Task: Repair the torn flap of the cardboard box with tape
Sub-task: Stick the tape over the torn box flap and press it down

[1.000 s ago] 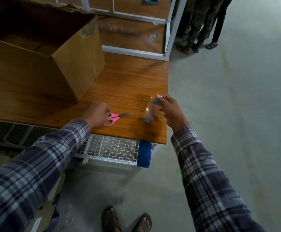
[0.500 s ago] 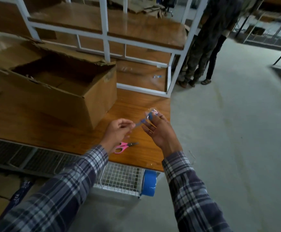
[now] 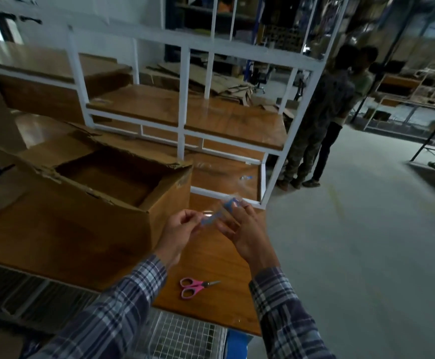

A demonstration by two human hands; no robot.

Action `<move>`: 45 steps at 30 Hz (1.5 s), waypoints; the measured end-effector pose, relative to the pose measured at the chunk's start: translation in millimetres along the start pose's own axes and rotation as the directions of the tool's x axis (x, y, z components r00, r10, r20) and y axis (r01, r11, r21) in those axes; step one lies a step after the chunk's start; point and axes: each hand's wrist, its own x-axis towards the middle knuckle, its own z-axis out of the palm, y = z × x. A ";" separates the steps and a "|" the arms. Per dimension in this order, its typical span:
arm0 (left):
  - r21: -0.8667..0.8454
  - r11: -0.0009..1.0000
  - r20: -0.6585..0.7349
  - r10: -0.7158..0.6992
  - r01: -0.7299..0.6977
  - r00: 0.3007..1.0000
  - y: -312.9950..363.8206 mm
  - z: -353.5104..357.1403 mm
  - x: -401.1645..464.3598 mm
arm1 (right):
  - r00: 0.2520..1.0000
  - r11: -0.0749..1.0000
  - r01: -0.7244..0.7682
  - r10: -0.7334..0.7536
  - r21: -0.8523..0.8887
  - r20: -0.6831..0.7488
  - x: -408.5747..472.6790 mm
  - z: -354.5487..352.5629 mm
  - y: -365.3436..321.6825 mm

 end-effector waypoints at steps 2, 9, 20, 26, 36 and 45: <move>-0.002 1.000 -0.050 0.030 -0.031 0.998 12.8 3.8 4.3 | 0.999 0.997 0.034 -0.033 -0.065 0.009 9.6 0.2 -7.1; 0.363 0.907 -0.252 0.315 -0.212 0.915 41.3 23.3 20.1 | 0.983 0.921 0.181 -0.175 -0.345 0.050 62.6 -1.1 -18.6; 0.619 0.776 -0.456 0.480 -0.120 0.749 28.0 44.0 57.0 | 0.980 0.925 0.023 0.053 -0.379 0.189 158.4 2.2 -13.7; 0.609 0.787 -0.542 0.504 -0.098 0.672 30.3 35.8 65.3 | 0.960 0.967 -0.175 0.210 -0.187 0.185 180.7 11.9 -2.8; 0.650 0.757 -0.459 0.455 -0.060 0.763 42.0 -1.1 88.0 | 0.874 0.919 -0.174 0.309 -0.353 0.374 187.1 20.3 -28.2; 0.513 0.858 -0.575 0.320 0.027 0.753 30.5 -28.1 79.3 | 0.894 0.772 0.055 0.245 -0.633 0.376 211.7 51.3 -25.3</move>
